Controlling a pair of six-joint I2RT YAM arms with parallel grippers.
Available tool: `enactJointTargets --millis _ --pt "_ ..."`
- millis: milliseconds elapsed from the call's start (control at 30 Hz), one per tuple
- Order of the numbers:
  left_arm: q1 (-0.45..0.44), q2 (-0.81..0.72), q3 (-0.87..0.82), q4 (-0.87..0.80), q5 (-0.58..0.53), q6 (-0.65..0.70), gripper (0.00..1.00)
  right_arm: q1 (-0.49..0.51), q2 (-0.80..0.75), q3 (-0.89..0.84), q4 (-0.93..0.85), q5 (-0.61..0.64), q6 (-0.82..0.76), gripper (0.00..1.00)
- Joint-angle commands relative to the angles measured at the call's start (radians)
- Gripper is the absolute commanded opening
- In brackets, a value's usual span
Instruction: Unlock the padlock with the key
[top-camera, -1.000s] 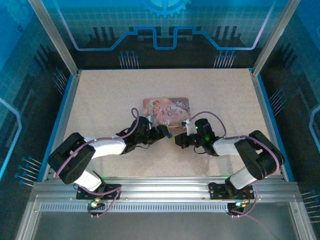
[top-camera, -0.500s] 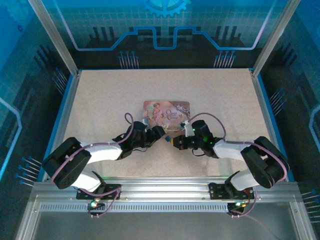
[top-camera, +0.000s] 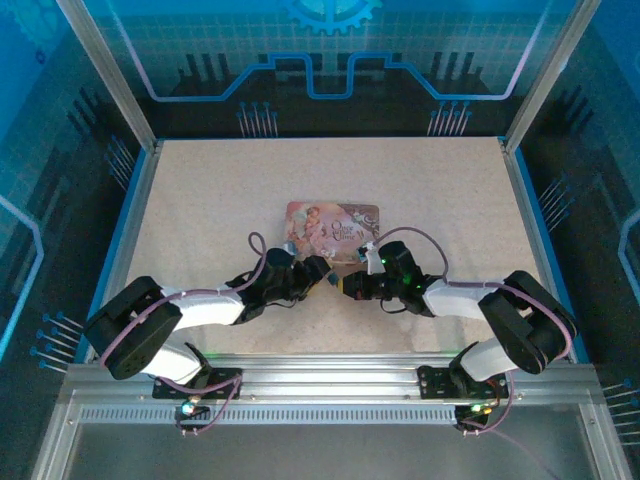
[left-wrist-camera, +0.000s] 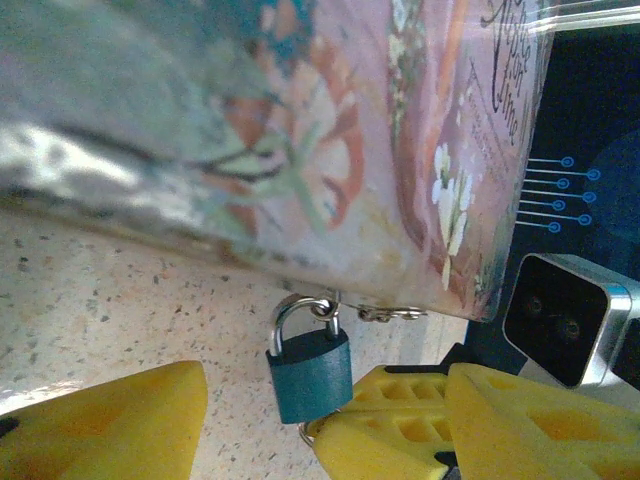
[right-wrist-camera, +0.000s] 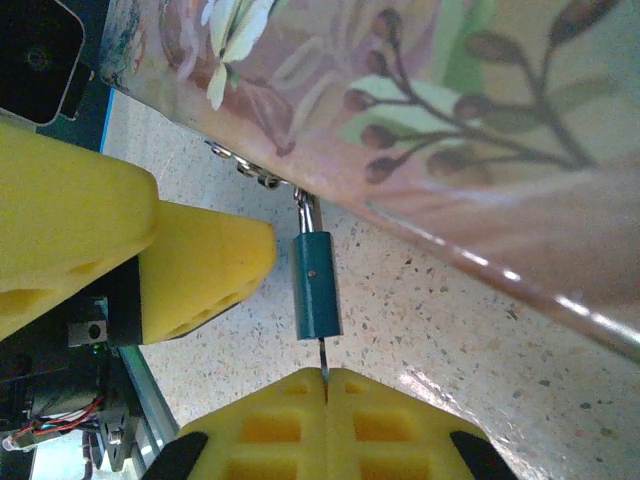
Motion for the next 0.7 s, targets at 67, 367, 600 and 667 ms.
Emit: enactJointTargets --millis 67,367,600,667 --pt "-0.021 0.048 -0.002 0.088 -0.011 -0.042 0.61 0.027 0.000 0.029 0.029 0.000 0.055 0.00" --pt "-0.033 0.092 0.016 0.116 -0.011 -0.052 0.49 0.038 -0.015 0.024 0.029 0.022 0.153 0.00" --pt "-0.042 0.121 0.018 0.141 -0.005 -0.068 0.46 0.038 -0.009 0.013 0.083 0.034 0.247 0.00" --pt "-0.044 0.124 0.019 0.143 -0.005 -0.072 0.46 0.038 -0.010 0.013 0.094 0.038 0.268 0.00"
